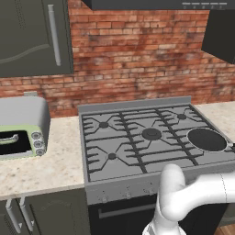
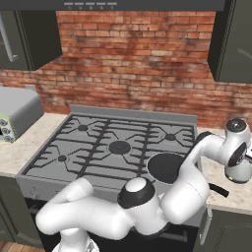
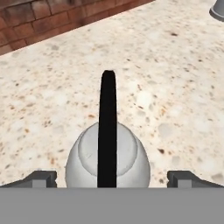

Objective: Pick the kettle from the counter and place it on a stove burner. Then turn the burner on.

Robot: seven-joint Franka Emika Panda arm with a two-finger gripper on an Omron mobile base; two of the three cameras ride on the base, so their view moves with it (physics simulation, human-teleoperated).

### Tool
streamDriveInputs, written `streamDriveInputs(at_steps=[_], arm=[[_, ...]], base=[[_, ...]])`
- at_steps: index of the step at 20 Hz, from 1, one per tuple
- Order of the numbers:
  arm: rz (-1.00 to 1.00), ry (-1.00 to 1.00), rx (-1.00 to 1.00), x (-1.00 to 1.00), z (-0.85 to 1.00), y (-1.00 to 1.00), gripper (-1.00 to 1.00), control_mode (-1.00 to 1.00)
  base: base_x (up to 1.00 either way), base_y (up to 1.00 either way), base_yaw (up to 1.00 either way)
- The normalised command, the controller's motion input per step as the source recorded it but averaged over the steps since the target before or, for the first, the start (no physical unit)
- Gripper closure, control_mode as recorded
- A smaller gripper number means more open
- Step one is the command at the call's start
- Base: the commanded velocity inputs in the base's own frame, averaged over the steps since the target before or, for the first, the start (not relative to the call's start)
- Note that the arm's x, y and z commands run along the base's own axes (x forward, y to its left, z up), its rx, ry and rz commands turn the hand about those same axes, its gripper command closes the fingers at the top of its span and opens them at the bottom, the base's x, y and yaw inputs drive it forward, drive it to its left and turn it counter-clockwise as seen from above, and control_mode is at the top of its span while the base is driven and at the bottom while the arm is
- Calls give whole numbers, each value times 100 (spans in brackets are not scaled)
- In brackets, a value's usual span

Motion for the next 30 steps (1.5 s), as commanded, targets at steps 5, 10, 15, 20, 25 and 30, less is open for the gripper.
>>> streamDriveInputs(at_steps=[5, 10, 15, 20, 25, 30], arm=[[0, 0, 0, 16, -9, -15, -100, -100], [0, 0, 0, 0, 0, -3, 100, -100], [0, 0, 0, 0, 0, 0, 100, -100], [0, -13, 3, -6, 3, 0, 100, -100], [0, -48, 15, -18, 40, 5, 100, -100], [0, -52, 28, -27, 75, 27, 100, -100]], base=[[0, 0, 0], [0, 0, 0], [0, 0, 0], [0, 0, 0], [0, 0, 0], [0, 0, 0]])
